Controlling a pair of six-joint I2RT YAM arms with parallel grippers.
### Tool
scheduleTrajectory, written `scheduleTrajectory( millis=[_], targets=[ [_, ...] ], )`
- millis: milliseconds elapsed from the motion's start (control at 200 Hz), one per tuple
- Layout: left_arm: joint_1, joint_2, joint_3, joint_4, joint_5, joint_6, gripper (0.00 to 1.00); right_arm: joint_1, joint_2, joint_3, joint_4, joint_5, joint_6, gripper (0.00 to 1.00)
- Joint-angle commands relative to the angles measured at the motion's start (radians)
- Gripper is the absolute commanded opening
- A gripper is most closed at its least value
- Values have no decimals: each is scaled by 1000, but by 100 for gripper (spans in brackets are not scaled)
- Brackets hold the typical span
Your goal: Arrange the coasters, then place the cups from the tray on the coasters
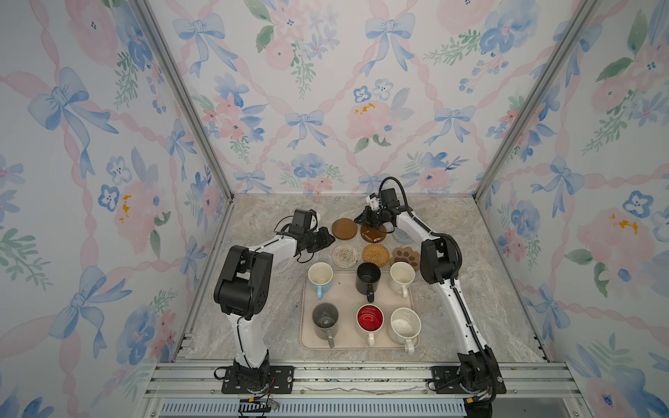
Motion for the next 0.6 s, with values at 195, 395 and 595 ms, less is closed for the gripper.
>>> scheduleTrajectory(
  millis=[195,395,595],
  targets=[
    [10,-23,-5,10,-14,0,13,-7,-74,-129,-67,-2,-56,0],
    [16,-40,1,11,-20,5,13,-41,-218,-319,184,-2,6,0],
    [13,-64,20,11,-29,14,13,-80,-378,-528,487,-24,136,0]
  ],
)
